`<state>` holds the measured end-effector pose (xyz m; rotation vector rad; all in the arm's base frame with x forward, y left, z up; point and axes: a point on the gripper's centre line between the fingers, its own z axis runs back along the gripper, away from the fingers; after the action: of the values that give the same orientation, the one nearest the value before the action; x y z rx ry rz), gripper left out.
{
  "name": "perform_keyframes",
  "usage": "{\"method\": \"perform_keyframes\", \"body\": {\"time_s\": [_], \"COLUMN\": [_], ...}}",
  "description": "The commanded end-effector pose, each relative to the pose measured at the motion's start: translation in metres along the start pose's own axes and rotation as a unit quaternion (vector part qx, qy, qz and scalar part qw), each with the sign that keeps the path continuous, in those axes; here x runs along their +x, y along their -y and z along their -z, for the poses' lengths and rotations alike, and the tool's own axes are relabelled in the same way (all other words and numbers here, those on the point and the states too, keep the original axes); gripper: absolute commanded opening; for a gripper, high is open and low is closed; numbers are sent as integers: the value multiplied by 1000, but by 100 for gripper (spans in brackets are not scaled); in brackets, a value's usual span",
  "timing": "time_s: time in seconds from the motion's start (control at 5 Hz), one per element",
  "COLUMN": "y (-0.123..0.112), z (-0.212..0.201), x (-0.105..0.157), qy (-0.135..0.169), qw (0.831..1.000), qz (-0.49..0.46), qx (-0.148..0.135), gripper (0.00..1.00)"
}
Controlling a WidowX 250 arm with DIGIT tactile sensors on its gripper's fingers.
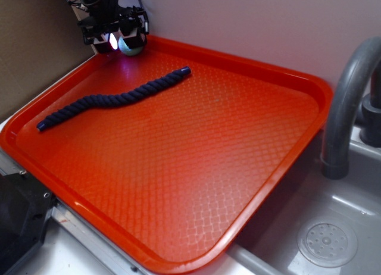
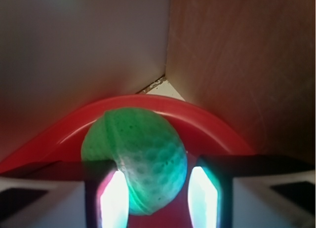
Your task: Grab the green ball.
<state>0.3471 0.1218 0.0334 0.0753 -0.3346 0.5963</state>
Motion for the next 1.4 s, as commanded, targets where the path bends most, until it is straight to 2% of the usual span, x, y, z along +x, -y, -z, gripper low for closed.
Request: {"method": "perform_keyframes", "body": {"time_s": [0.0, 0.4, 0.8, 1.0, 1.2], "y": [18, 17, -10, -26, -34], "z": [-9, -14, -48, -72, -89], "x": [12, 4, -6, -17, -25], "qy": [39, 43, 33, 24, 31], "qw": [999, 998, 999, 999, 998], "qz": [28, 33, 19, 21, 25], "qx": [-14, -13, -12, -31, -44], "gripper": [0, 0, 0, 0, 0]}}
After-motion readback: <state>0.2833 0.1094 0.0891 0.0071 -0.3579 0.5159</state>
